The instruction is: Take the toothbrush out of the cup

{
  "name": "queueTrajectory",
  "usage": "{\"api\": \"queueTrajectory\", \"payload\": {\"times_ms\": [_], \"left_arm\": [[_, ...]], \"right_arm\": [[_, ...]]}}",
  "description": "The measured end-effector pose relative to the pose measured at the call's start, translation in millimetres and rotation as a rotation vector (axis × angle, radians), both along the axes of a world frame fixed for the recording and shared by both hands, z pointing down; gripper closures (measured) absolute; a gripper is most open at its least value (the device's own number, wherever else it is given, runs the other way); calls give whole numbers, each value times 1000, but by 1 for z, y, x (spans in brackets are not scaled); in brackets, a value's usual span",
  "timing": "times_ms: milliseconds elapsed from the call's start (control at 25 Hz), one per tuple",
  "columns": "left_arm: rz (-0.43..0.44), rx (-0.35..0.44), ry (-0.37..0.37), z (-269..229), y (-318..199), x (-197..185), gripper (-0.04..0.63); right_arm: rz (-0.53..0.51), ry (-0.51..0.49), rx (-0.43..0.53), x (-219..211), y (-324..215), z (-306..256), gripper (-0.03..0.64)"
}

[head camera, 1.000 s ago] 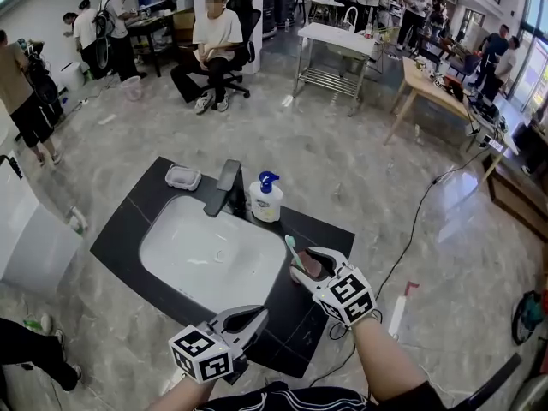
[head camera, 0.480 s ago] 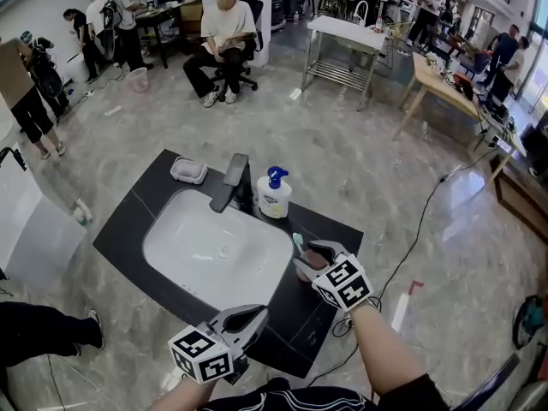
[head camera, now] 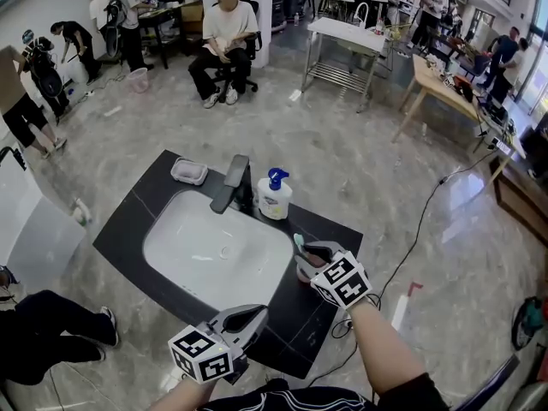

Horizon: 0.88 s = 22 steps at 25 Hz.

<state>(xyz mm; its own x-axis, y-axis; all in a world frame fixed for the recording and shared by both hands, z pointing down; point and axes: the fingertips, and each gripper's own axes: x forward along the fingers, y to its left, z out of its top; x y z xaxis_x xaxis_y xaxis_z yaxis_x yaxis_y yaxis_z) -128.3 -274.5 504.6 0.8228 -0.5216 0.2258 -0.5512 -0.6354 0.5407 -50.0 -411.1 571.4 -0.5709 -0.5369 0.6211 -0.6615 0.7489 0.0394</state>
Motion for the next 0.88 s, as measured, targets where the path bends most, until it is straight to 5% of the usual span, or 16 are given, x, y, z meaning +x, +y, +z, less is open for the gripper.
{"api": "queueTrajectory", "payload": {"times_ms": [480, 880], "left_arm": [[-8, 5, 0, -2, -2, -1, 591], [-1, 8, -8, -1, 0, 4, 589]], "right_arm": [[-6, 15, -3, 3, -2, 1, 578], [44, -70, -15, 11, 0, -5, 583]]}}
